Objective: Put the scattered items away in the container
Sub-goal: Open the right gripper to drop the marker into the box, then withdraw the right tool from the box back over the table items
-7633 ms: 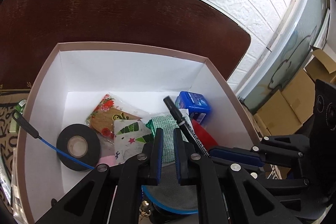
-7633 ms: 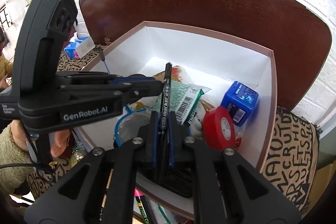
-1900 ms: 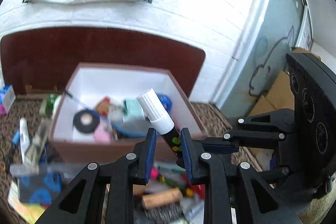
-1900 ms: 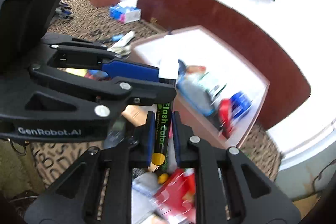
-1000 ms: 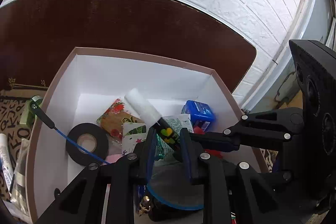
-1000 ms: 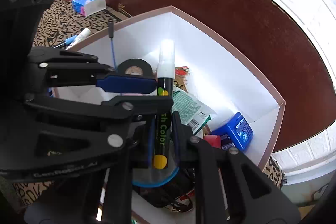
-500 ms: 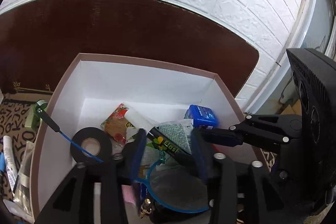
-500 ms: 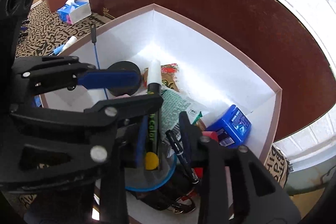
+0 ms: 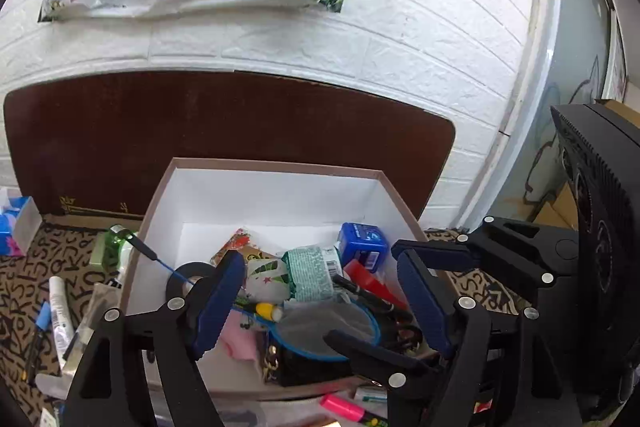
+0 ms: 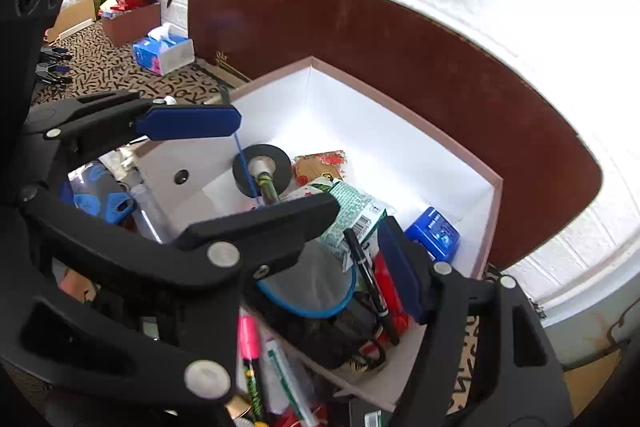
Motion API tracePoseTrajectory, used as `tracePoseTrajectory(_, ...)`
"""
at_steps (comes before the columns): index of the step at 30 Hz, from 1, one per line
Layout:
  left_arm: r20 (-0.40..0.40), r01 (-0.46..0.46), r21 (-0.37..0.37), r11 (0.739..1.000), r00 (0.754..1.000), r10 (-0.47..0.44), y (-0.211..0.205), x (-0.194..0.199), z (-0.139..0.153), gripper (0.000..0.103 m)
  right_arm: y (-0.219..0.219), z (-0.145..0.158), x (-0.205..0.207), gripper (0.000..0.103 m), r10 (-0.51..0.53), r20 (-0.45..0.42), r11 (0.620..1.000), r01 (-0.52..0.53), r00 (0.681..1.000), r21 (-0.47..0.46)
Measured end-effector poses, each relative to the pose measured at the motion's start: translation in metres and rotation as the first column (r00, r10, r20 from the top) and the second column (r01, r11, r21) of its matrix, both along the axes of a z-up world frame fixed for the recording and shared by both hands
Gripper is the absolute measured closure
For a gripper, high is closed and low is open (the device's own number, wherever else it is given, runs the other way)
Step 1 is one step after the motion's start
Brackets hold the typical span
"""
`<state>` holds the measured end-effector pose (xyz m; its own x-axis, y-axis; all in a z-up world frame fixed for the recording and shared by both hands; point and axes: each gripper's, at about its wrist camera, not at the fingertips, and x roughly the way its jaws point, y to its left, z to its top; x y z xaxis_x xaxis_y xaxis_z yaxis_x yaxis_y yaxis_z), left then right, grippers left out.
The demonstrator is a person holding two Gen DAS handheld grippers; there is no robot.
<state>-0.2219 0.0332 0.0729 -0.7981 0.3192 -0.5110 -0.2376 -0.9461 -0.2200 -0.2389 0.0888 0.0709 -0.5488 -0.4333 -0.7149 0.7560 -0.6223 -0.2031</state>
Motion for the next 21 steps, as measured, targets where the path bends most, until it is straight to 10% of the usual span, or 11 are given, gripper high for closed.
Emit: tracePoseTrajectory(21,-0.013,-0.054,-0.064,0.996,0.998,0.054,0.016,0.126,0.0,0.022,0.056,-0.002,0.126,0.032,-0.082,0.002,0.995,0.082,0.997,-0.058)
